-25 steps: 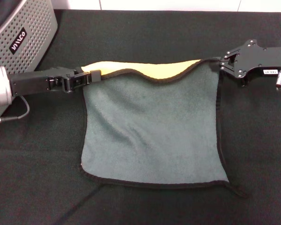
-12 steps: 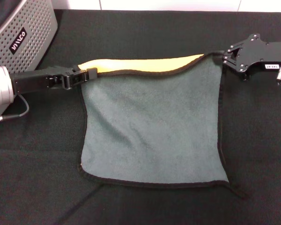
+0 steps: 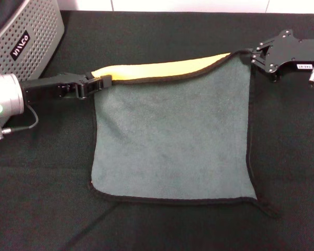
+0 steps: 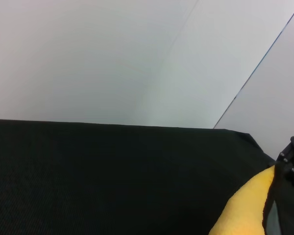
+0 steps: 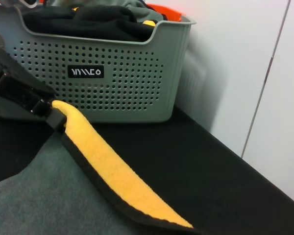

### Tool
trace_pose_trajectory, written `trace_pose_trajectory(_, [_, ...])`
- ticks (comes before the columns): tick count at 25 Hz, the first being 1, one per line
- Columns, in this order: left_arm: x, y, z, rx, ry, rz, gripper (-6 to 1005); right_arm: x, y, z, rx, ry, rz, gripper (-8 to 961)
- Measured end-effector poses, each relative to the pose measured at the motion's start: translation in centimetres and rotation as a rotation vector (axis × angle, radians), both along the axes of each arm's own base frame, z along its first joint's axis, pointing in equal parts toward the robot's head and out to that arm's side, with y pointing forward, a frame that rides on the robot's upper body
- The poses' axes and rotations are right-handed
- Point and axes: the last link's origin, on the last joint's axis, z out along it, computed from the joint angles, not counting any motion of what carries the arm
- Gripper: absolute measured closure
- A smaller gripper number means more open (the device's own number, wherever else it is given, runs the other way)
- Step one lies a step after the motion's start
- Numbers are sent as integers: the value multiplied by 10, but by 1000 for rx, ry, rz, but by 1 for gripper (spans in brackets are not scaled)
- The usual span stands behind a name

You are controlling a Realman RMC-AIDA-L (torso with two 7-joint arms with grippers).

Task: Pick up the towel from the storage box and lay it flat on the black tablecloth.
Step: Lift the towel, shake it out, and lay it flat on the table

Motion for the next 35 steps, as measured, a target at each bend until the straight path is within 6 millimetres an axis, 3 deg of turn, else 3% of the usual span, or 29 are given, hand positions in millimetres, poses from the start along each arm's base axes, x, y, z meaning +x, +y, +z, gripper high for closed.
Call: trace_pose_trajectory(35, [-9,9,-17,82,85,46,967,4,6,-17,11,-47,-46,922])
